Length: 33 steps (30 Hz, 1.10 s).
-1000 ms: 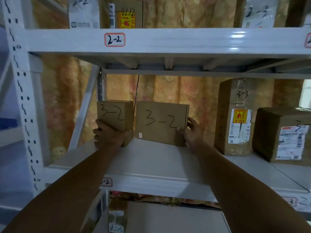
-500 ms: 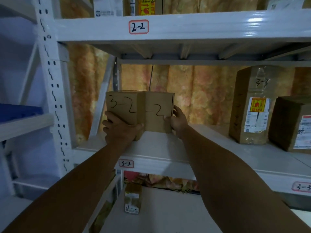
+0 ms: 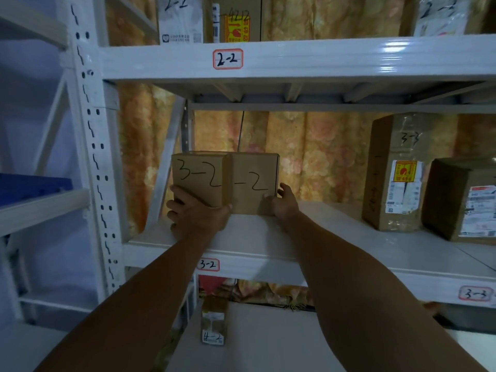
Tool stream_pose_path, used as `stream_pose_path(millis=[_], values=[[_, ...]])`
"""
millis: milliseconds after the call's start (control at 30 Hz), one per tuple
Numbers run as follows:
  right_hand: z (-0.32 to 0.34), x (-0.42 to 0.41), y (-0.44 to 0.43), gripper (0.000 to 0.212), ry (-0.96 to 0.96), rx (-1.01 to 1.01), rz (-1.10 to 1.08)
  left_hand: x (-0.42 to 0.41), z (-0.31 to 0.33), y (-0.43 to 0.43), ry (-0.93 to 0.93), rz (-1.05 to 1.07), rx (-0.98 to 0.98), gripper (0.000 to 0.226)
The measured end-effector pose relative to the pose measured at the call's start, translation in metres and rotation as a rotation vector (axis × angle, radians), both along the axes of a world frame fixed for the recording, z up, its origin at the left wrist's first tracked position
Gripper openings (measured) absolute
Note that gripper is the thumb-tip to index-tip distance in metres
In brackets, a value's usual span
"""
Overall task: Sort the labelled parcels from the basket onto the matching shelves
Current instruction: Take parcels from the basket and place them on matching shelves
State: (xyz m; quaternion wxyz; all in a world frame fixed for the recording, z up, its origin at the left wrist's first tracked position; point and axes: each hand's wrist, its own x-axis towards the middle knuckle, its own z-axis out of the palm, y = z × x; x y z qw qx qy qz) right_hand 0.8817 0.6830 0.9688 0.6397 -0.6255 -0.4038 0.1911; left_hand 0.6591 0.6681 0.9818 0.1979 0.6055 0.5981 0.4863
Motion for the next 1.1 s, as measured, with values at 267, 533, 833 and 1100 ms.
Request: stream_pose_path(millis=[267, 533, 833, 1100], values=[[0.012, -0.016, -0.025, 0.088, -0.043, -0.171, 0.007, -0.008, 0.0, -0.003, 0.012, -0.049, -0.006, 0.146], [0.015, -0.036, -0.072, 0.086, -0.059, -0.217, -0.031, -0.022, -0.01, -0.006, -0.006, -0.126, -0.021, 0.144], [0.024, -0.053, -0.173, 0.059, -0.938, -0.58, -0.044, -0.023, -0.015, -0.083, 0.504, -0.085, 0.198, 0.082], [0.023, -0.04, -0.334, 0.064, -1.165, -0.649, -0.173, 0.016, -0.001, -0.222, 0.884, -0.373, 0.206, 0.075]])
